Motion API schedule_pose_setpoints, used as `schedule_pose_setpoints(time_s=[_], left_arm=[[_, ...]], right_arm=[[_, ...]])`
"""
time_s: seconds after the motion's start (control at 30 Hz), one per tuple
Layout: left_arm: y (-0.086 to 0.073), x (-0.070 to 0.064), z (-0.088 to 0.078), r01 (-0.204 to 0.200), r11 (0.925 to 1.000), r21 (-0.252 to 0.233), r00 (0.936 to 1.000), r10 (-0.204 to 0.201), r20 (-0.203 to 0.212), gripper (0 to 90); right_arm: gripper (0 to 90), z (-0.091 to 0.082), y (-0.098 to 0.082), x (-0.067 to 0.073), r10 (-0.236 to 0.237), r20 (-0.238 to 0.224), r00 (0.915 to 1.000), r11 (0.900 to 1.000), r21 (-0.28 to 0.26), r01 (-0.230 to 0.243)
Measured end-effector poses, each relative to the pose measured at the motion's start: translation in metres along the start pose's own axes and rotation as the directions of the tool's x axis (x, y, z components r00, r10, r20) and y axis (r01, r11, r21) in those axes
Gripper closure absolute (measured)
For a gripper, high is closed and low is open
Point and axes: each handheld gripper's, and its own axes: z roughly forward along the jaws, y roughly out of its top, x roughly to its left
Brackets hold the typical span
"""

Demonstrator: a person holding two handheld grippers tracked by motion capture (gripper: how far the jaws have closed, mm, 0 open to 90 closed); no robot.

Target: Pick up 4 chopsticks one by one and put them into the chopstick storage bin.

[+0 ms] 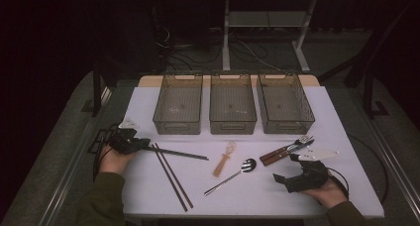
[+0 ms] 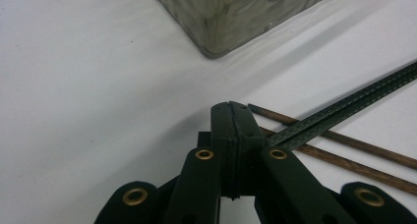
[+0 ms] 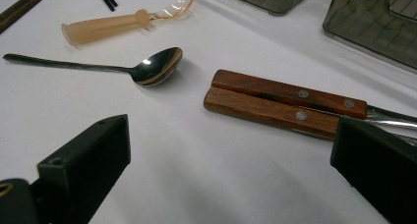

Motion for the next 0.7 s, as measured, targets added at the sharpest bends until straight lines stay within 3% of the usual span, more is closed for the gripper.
schedule_pose_setpoints(time_s=[0.7], left_arm=[[-0.0085,-0.0100,-0.0059,-0.007,0.9986,0.052,0.9993,0.005,0.037,89.7]], right_arm=[[1.4,-0.0007,-0.0002,0.0000,0.000,-0.002,1.0000,1.000,0.002,0.000]])
